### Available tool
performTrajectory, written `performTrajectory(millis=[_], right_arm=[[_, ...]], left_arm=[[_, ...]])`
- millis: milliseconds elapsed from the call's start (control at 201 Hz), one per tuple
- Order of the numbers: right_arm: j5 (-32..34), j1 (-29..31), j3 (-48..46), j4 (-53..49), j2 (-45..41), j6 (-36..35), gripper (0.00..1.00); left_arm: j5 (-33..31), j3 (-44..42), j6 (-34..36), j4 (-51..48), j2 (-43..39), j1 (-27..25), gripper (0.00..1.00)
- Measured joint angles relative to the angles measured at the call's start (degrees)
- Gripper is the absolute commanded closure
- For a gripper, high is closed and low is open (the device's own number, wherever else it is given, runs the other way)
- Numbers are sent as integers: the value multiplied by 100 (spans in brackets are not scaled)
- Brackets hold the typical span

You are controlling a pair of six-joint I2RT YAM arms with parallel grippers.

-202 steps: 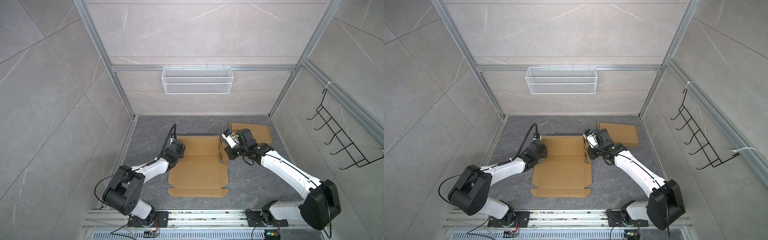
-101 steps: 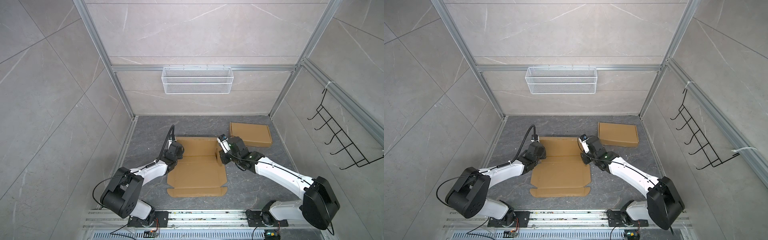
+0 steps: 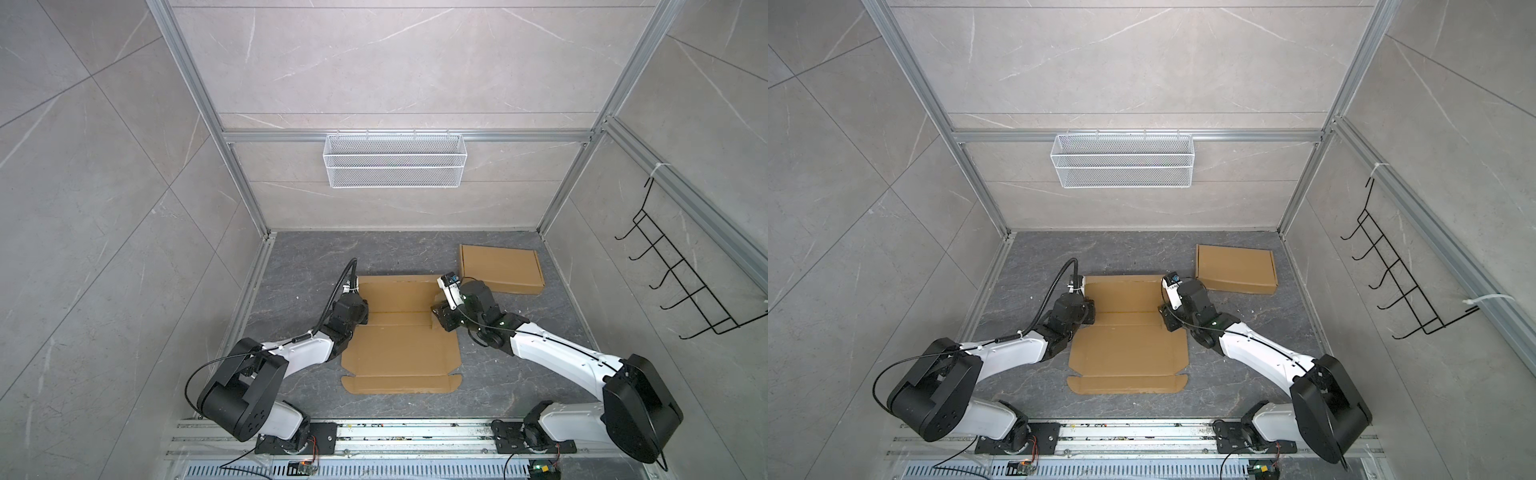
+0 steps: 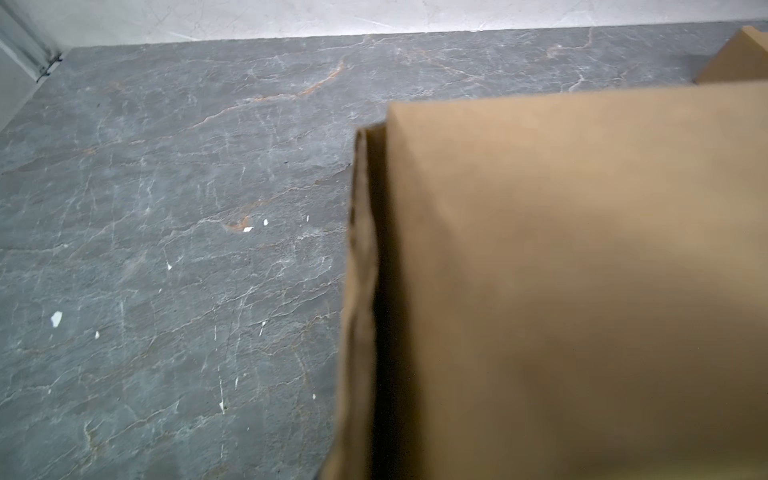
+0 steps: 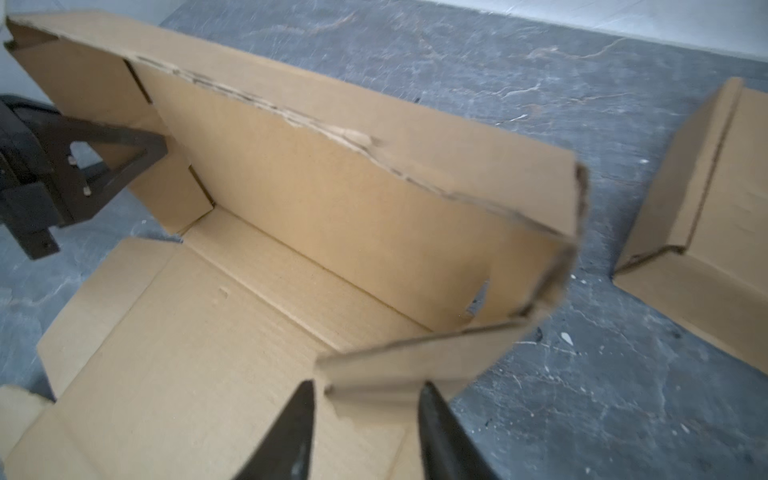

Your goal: Fold the paper box

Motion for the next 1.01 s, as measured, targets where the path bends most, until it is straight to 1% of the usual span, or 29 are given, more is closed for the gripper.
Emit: performTrajectory(millis=[124, 274, 418, 562, 727, 916, 1005], right_arm=[[-726, -466, 203, -157, 118, 142, 44], [-1563, -940, 374, -284, 155, 413, 44], [-2175, -1263, 417, -393, 149, 647, 42], [-2640, -1600, 444, -393, 131, 951, 41], [-3099, -1941, 551, -249, 181, 1620, 38], [-3449, -2011, 629, 208, 568, 2625, 35], [-3473, -2011, 636, 208, 645, 2868, 35]], left_arm=[[66, 0, 96, 48, 0, 2, 100], [76, 0, 144, 52, 0, 2, 100], [72, 0, 179, 52, 0, 2, 100], [79, 0, 210, 59, 0, 0, 100], [83, -9, 247, 59, 0, 0, 100], [83, -44, 245, 74, 0, 0, 100], [83, -44, 245, 76, 0, 0, 100]])
